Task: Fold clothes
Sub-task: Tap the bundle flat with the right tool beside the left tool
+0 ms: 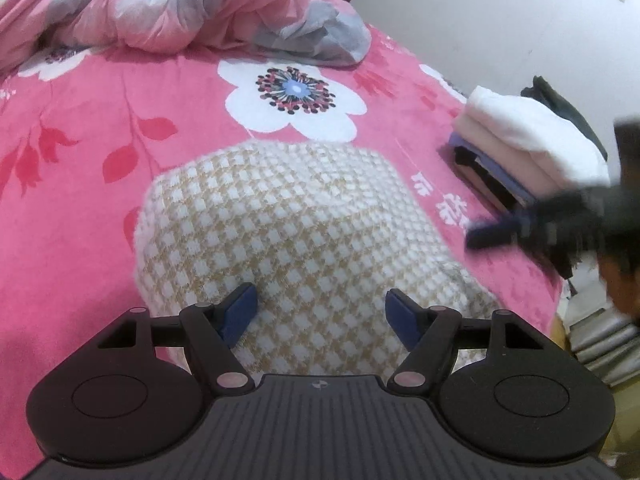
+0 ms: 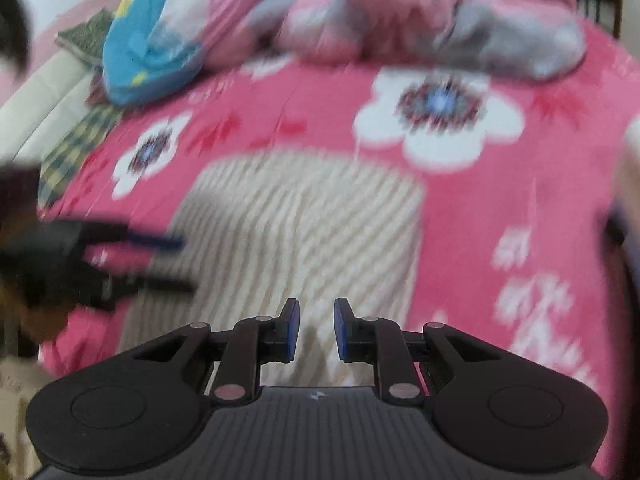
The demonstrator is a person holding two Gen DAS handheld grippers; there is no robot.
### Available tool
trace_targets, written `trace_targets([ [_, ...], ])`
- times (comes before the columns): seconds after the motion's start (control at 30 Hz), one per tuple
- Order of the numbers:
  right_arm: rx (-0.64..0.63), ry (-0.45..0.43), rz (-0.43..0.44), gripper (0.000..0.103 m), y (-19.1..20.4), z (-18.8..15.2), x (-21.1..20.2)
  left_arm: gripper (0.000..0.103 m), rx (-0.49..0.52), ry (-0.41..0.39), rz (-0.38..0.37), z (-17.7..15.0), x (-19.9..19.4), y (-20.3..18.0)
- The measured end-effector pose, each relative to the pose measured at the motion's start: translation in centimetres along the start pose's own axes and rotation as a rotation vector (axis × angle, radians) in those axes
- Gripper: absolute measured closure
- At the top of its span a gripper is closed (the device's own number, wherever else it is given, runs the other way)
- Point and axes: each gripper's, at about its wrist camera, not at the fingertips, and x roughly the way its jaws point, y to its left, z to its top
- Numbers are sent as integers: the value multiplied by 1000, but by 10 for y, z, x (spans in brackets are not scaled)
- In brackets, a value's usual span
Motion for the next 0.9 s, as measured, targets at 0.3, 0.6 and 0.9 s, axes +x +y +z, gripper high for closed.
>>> trace_targets([
  [0.3, 77, 14, -98, 84, 6, -20, 1, 33, 45, 35, -1, 3, 3, -2],
  [0.6, 68, -167, -24, 84, 26, 37, -5, 33, 75, 40, -7, 2, 2, -3],
  [0.9, -64, 71, -75, 86, 40, 87, 101, 35, 64, 21, -26, -3, 2, -1],
])
